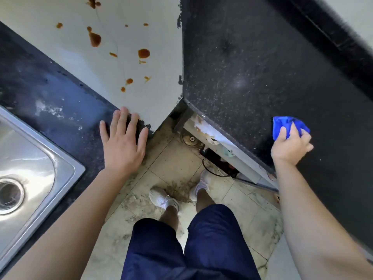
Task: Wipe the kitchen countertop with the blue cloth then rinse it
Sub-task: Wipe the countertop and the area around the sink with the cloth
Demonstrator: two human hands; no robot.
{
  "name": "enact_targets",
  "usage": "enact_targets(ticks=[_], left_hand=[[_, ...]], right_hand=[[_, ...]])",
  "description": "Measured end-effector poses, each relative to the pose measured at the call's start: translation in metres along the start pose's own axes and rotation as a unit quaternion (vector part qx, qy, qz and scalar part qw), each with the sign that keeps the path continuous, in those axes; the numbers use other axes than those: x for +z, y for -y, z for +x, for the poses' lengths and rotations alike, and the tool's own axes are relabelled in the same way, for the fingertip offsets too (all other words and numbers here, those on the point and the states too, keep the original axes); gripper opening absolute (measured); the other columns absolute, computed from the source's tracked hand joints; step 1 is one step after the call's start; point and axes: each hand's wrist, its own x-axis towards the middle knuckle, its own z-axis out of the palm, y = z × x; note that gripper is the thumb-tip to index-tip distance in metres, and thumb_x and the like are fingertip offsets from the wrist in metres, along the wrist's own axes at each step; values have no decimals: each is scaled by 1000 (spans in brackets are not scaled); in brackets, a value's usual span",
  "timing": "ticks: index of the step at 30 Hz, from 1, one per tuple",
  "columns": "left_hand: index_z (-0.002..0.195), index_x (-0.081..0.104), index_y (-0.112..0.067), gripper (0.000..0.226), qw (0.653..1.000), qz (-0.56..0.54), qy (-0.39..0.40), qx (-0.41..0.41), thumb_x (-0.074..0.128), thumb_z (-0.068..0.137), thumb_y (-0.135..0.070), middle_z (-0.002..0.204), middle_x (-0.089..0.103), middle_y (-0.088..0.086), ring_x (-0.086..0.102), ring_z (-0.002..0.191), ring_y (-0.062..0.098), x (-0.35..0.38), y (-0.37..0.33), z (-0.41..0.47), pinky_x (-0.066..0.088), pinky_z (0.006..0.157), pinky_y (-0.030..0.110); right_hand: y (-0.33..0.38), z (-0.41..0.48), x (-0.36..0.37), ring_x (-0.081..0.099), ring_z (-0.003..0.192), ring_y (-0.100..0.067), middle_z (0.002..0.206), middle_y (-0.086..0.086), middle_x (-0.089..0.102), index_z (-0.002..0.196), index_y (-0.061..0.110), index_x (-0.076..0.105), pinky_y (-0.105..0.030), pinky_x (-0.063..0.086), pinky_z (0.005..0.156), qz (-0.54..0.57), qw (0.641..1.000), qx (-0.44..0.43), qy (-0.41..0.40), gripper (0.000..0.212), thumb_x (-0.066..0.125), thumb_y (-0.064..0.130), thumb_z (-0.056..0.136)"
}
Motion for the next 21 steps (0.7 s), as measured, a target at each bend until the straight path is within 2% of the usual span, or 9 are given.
enact_targets(ticks=[3,6,8,10,12,14,16,21], left_hand=[[148,37,-19,57,1000,-5,5,4,25,103,-51,162,25,10,14,152,27,1,-1,0,5,121,57],[147,38,-18,57,1000,-8,3,4,26,103,-51,161,26,12,16,152,29,1,-2,0,7,121,57],[147,40,-17,56,1000,-9,-1,6,28,103,-50,160,28,13,17,151,30,0,-2,0,9,120,58],[146,40,-16,55,1000,-2,-3,14,28,103,-48,160,29,14,19,150,31,0,-2,0,11,120,58],[146,40,-16,55,1000,8,-4,18,27,103,-47,159,29,15,20,150,31,0,-2,0,12,119,58],[146,40,-16,55,1000,14,0,16,26,103,-48,160,29,14,19,150,30,0,-1,1,10,120,58],[146,40,-17,55,1000,21,3,20,27,103,-48,160,29,14,19,150,30,1,0,2,10,120,58],[143,40,-10,59,1000,31,2,-2,32,100,-50,158,28,20,19,149,35,5,-13,2,9,120,60]], right_hand=[[-8,-46,4,40,118,-45,148,-15,41,143,14,54,-37,31,104,3,997,69,-31,43,45,33,105],[23,-97,15,40,115,-44,148,-14,42,140,14,57,-38,36,100,29,999,35,-17,40,48,29,104],[64,-118,27,39,114,-39,148,-13,42,139,17,57,-40,42,98,57,998,-32,4,38,50,29,103],[114,-129,38,38,111,-35,147,-12,44,138,19,57,-40,44,99,75,987,-135,33,38,53,28,102],[163,-131,42,40,109,-34,144,-11,46,139,18,57,-39,43,101,83,956,-264,96,38,55,26,102],[189,-117,40,42,110,-33,141,-10,51,138,16,59,-37,42,101,112,926,-331,142,37,56,24,101],[184,-92,27,43,113,-32,140,-9,51,138,16,60,-35,40,103,140,933,-312,113,37,54,24,102],[77,-13,0,45,124,-35,144,-12,48,137,18,59,-31,28,105,86,987,-127,43,41,45,34,101]])
